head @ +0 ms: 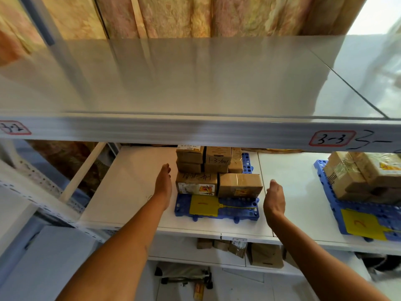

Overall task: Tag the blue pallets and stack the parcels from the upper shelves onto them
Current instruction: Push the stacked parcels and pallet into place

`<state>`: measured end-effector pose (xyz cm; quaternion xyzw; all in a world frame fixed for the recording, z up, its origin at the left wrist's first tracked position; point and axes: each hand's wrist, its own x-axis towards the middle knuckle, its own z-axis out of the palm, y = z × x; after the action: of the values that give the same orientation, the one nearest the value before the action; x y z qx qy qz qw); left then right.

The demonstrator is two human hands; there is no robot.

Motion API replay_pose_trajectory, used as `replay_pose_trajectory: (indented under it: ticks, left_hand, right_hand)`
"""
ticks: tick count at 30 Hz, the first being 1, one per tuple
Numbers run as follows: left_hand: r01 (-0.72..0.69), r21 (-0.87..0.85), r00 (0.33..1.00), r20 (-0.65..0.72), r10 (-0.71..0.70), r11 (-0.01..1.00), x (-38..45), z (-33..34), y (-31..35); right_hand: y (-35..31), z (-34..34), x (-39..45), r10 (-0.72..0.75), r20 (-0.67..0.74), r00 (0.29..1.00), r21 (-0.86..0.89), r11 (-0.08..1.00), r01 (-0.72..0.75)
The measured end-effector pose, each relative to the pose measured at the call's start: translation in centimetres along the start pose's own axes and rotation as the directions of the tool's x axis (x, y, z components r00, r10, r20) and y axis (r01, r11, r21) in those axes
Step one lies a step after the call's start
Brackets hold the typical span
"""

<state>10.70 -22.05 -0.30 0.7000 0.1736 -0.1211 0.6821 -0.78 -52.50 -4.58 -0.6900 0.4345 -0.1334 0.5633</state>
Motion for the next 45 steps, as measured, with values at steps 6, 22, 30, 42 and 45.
replay_pose_trajectory:
  ticks: [6, 22, 30, 42, 45]
  left_hand:
    - [0.049, 0.029, 0.987, 0.154, -0.053, 0.998, 0.4, 1.3, 0.8]
    - [-0.002, 0.002, 0.992, 0.127, 0.002, 1.000, 0.7, 2.0, -0.6]
    - [0.267, -0.040, 0.961, 0.085, -0.263, 0.963, 0.6, 0.6, -4.0]
    - [0.282, 0.090, 0.958, 0.032, -0.285, 0.955, -0.4, 2.5, -5.1]
    - [0.289, 0.087, 0.954, 0.060, -0.295, 0.953, -1.0, 3.4, -5.4]
  right_hand:
    - [-4.3, 1.4, -0.1, -0.289, 0.003, 0.957, -0.070, 0.955, 0.288]
    - [-5.0, 1.3, 3.4, -0.085, -0.025, 0.996, -0.013, 0.996, 0.084]
    - [-0.3, -0.8, 3.4, 0.193, 0.286, 0.938, 0.026, 0.978, -0.209]
    - [1.4, -2.0, 4.2, 0.102, 0.288, 0.952, -0.061, 0.994, -0.088]
    - [1.7, -2.8, 4.5, 0.106, 0.263, 0.959, -0.066, 0.994, -0.092]
